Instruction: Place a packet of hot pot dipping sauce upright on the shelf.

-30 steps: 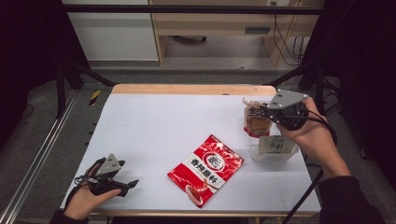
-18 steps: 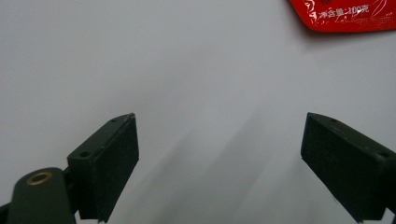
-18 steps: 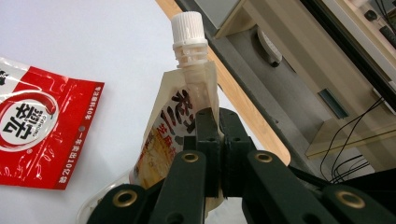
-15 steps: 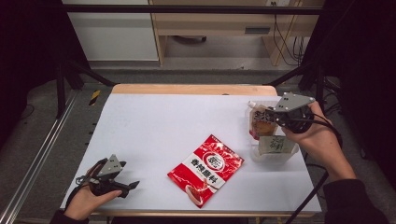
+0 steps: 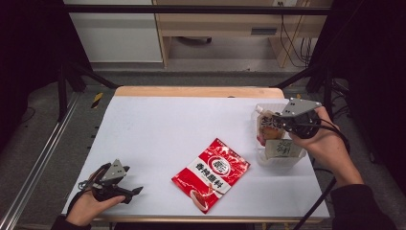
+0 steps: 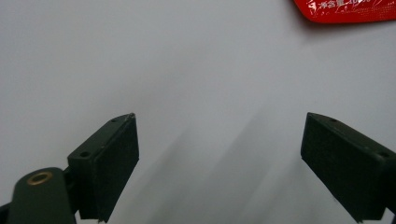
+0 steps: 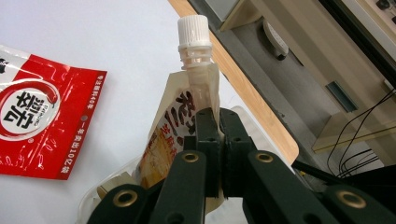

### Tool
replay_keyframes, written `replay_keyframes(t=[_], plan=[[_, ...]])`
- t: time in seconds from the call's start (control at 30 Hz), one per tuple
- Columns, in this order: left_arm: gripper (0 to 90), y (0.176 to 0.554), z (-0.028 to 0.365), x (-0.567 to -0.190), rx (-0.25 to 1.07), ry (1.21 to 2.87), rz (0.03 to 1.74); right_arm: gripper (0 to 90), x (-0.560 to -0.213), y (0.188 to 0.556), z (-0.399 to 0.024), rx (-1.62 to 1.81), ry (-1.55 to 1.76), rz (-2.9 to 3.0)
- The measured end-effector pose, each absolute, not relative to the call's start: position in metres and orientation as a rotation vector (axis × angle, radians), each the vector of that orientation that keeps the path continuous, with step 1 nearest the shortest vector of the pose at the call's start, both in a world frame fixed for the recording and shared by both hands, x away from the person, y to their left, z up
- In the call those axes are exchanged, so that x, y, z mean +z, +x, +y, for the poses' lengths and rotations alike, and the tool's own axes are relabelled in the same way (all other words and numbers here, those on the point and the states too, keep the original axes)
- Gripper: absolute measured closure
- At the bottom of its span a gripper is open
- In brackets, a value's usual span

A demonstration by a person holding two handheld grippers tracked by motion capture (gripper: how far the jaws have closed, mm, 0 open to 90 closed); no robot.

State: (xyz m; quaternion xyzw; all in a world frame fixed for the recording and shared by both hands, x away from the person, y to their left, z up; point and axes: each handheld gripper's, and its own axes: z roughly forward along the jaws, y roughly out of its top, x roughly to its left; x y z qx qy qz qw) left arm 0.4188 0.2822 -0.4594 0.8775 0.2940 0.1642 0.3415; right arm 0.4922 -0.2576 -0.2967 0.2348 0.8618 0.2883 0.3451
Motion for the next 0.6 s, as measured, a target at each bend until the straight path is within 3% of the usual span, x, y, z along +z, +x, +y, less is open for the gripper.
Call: replay_keyframes(t=[0.6], plan=[[11.4,0.419,0.281,-0.461,0.426,2.305,0.754,88.5,-0.310,0.492,-0.266,0.734,0.643,2.264]])
